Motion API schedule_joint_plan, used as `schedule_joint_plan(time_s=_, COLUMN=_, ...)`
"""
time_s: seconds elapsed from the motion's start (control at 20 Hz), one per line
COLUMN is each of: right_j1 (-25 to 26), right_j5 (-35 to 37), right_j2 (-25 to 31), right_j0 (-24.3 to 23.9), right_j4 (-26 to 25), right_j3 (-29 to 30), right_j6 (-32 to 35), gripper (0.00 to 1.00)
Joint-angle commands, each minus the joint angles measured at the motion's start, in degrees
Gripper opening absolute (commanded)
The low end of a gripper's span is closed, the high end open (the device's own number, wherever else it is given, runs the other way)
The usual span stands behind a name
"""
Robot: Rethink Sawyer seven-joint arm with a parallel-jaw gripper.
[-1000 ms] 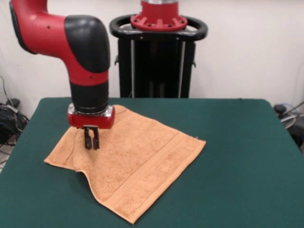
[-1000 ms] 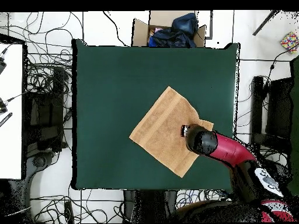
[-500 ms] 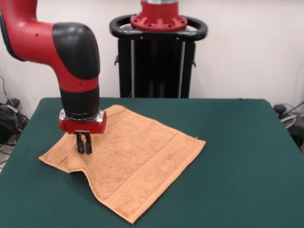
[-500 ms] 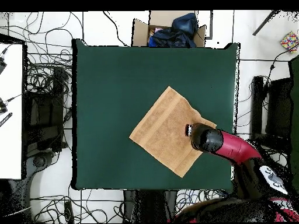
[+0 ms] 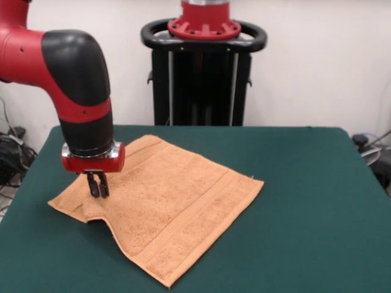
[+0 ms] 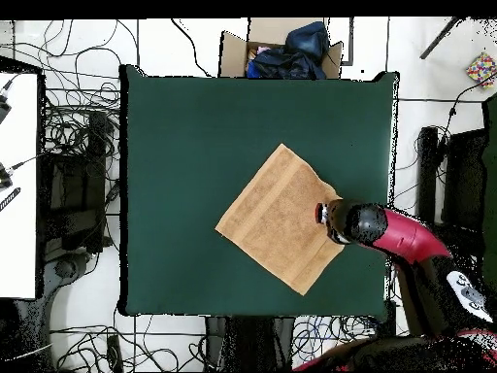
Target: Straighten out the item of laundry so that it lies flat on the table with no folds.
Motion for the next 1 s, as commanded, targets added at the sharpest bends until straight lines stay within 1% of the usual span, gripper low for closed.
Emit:
schedule_joint_plan(time_s=0.05, right_j1=0.5, right_j5=5.7, right_j2=6.7, right_j0=-0.9, right_j4=-3.6, right_j3=-6.6, right_j6=-9.2, gripper=0.0)
schedule_joint_plan(time_s=0.25, right_j1=-0.8, right_j5=7.3, right_j2=7.3, right_j0=-1.0, right_j4=-4.3, right_j3=-6.6, right_j6=-8.7, gripper=0.0)
schedule_joint_plan(time_s=0.55, right_j1=-0.1, right_j5=6.6, right_j2=7.7, right_j0=-1.5, right_j4=-5.0, right_j3=-6.7, right_j6=-8.3, gripper=0.0)
schedule_joint_plan(time_s=1.0, right_j1=-1.7, right_j5=6.7, right_j2=7.7, right_j0=-1.5, right_j4=-5.3, right_j3=-5.1, right_j6=-7.4, gripper=0.0)
